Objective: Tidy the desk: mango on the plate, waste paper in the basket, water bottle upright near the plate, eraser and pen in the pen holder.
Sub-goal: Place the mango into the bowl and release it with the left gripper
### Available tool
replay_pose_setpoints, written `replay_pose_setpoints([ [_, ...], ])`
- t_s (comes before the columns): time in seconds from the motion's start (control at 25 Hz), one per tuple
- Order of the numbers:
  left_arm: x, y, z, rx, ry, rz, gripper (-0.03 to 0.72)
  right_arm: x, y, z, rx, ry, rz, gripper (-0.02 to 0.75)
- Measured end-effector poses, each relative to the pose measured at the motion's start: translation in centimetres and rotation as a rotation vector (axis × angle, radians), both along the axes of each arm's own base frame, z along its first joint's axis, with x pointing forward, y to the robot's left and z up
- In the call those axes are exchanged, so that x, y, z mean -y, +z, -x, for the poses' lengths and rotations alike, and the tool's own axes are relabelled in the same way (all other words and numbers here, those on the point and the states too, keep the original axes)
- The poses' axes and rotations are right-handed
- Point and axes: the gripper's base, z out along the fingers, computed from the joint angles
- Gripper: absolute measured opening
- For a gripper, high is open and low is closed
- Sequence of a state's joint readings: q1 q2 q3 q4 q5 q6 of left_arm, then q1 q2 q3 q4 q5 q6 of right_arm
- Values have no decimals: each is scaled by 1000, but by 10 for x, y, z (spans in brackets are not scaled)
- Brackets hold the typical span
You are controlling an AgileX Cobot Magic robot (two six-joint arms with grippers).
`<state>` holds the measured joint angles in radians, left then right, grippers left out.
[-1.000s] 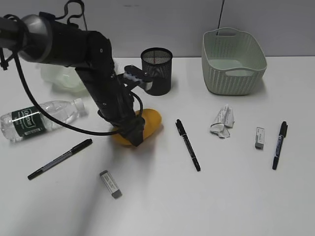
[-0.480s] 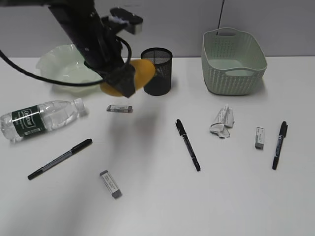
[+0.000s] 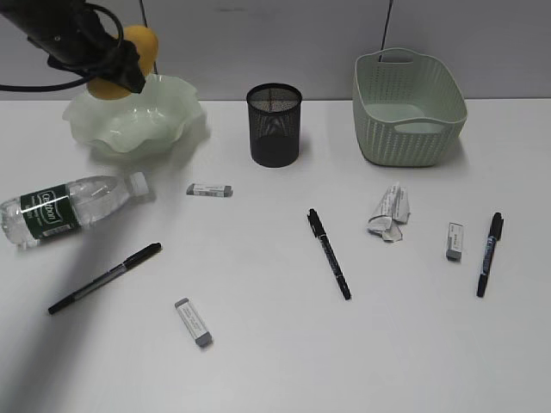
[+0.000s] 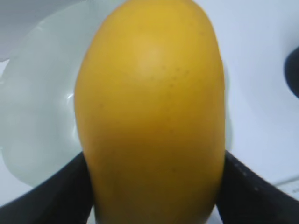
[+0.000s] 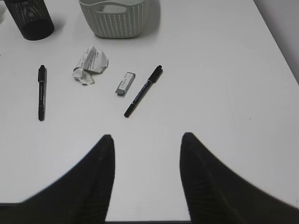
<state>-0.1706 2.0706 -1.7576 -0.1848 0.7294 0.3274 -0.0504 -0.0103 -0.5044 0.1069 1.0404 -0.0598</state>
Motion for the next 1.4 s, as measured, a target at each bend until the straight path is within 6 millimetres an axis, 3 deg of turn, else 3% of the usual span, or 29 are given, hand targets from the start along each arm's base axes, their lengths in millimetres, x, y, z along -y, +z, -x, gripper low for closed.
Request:
replay_pose_setpoints([
  [0.16, -15, -39, -18, -14, 55, 7, 555, 0, 0, 0, 0, 0, 0, 373],
  [0.32, -15, -70, -31, 10, 88, 31, 555, 0, 0, 0, 0, 0, 0, 373],
  [0.56, -15, -90, -43, 93, 128, 53, 604, 0, 0, 0, 0, 0, 0, 373],
  [0.72, -15, -88, -46, 125, 135, 56, 653, 0, 0, 0, 0, 0, 0, 373],
  [1.0, -15, -78, -43, 121, 125, 52, 657, 0, 0, 0, 0, 0, 0, 373],
  [1.4, -15, 2, -7, 32, 64, 63, 620, 0, 0, 0, 0, 0, 0, 373],
])
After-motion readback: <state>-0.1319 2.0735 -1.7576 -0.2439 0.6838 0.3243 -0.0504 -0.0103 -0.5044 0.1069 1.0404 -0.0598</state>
